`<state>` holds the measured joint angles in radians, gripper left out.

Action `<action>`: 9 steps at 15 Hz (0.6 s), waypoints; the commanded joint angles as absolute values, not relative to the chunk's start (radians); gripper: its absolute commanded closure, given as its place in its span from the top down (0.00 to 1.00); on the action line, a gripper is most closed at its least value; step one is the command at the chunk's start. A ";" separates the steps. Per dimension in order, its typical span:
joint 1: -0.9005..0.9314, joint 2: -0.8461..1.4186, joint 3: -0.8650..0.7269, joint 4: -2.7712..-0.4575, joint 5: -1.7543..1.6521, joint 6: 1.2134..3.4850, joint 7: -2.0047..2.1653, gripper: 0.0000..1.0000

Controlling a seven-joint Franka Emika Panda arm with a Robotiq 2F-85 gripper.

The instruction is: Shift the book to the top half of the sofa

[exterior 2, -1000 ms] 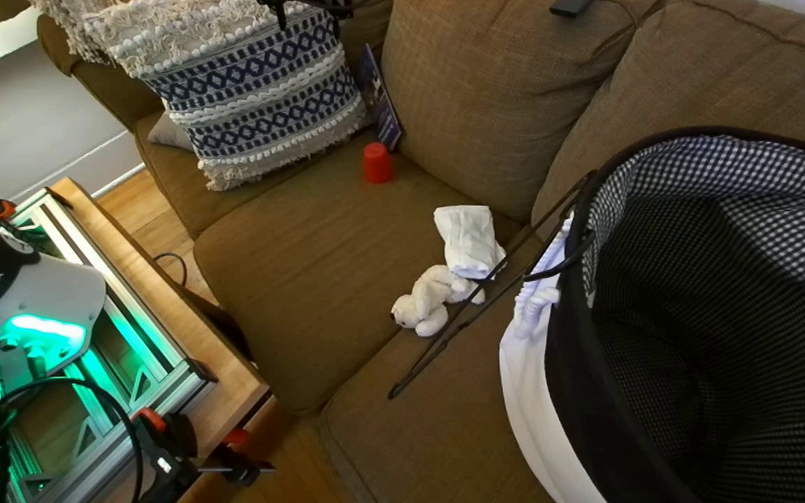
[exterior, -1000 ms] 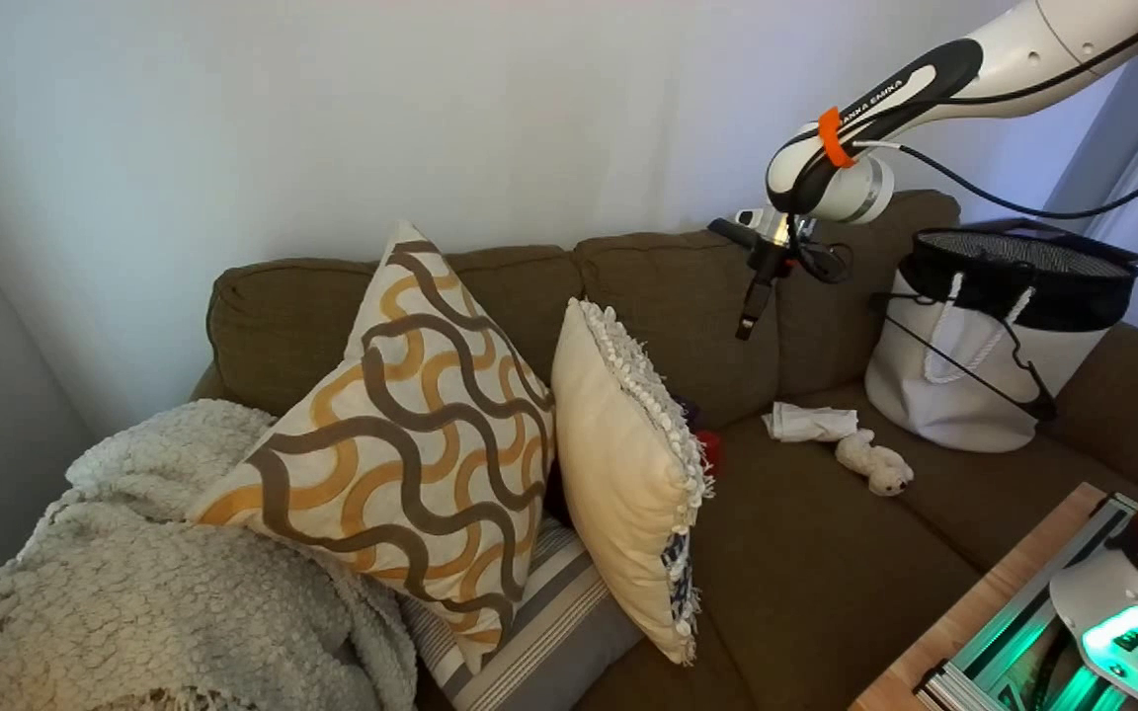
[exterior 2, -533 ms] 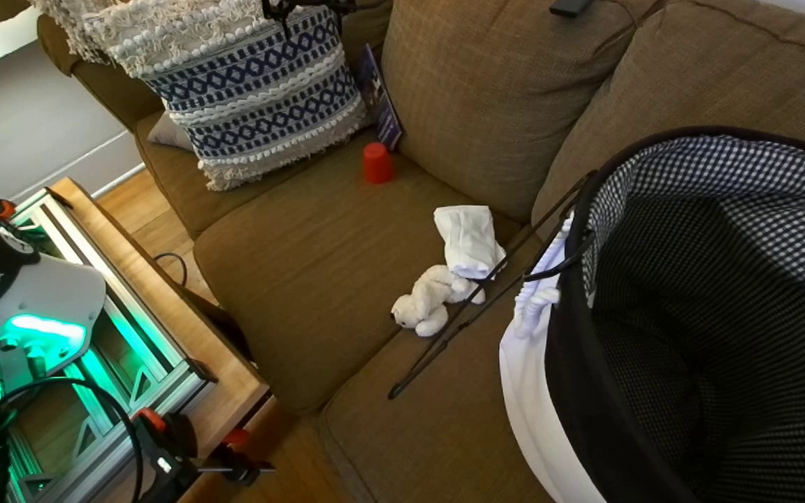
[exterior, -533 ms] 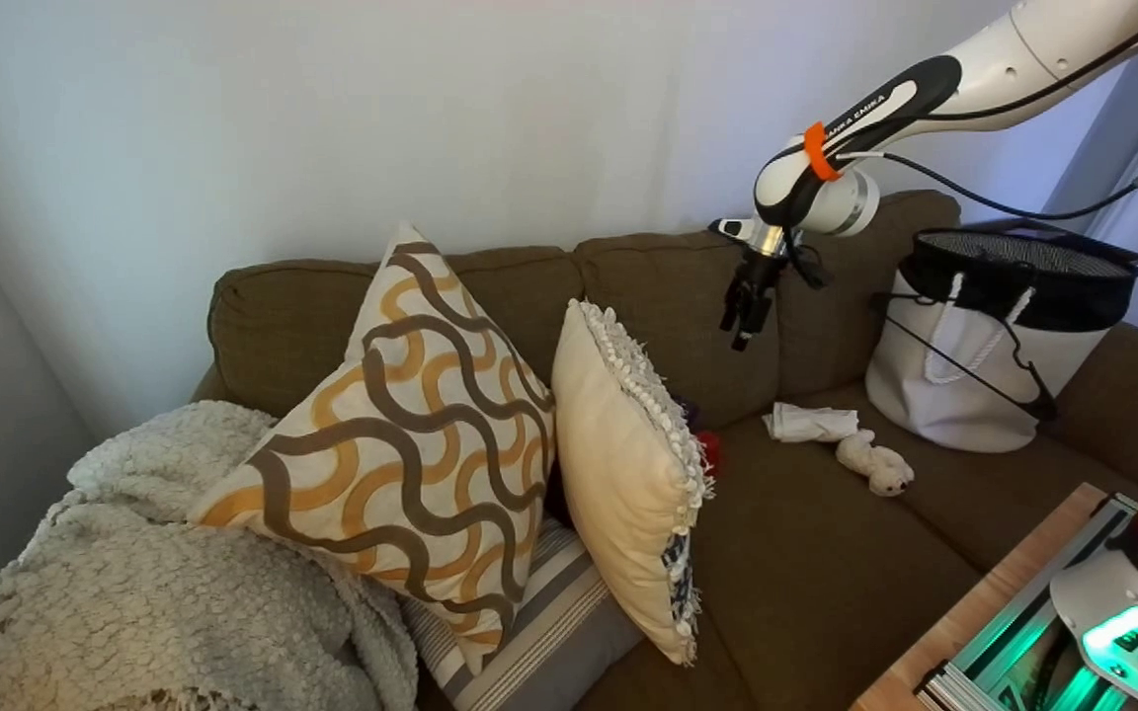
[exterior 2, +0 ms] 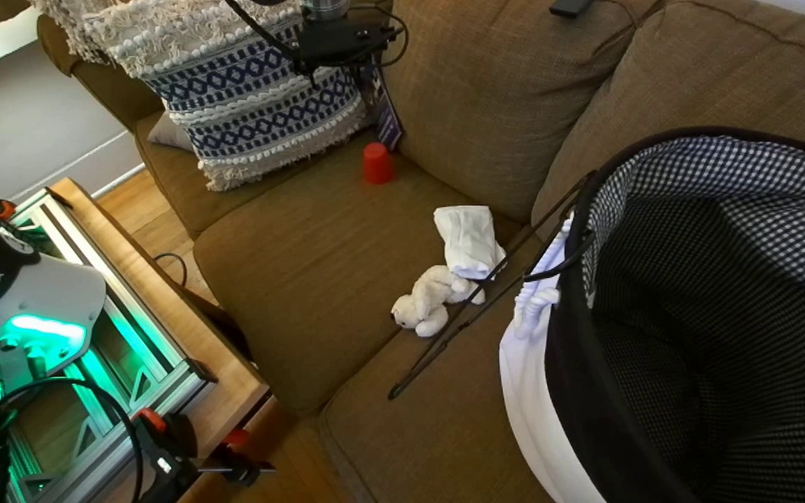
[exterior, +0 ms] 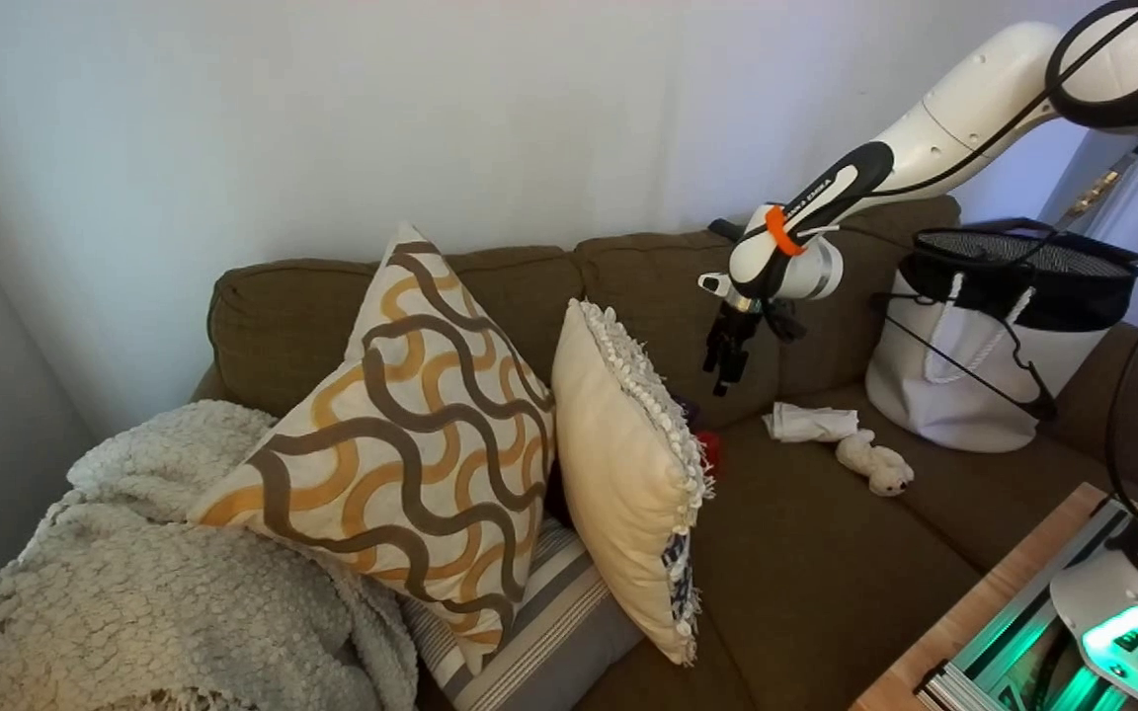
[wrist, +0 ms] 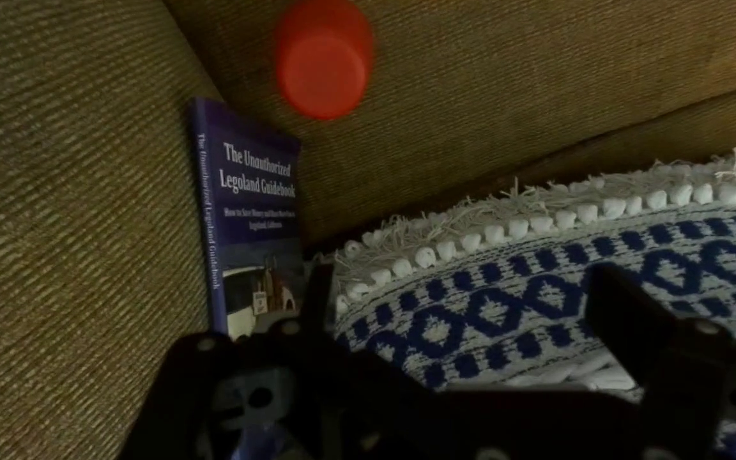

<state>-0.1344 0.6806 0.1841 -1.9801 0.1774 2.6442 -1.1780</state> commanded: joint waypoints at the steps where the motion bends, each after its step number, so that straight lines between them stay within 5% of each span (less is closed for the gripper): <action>1: -0.155 0.702 0.214 -1.978 0.173 2.731 -1.150 1.00; 9: -0.210 0.967 0.309 -1.903 0.070 3.249 -0.957 1.00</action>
<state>-0.1823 0.8560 0.2936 -1.9627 0.1689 3.1423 -1.0383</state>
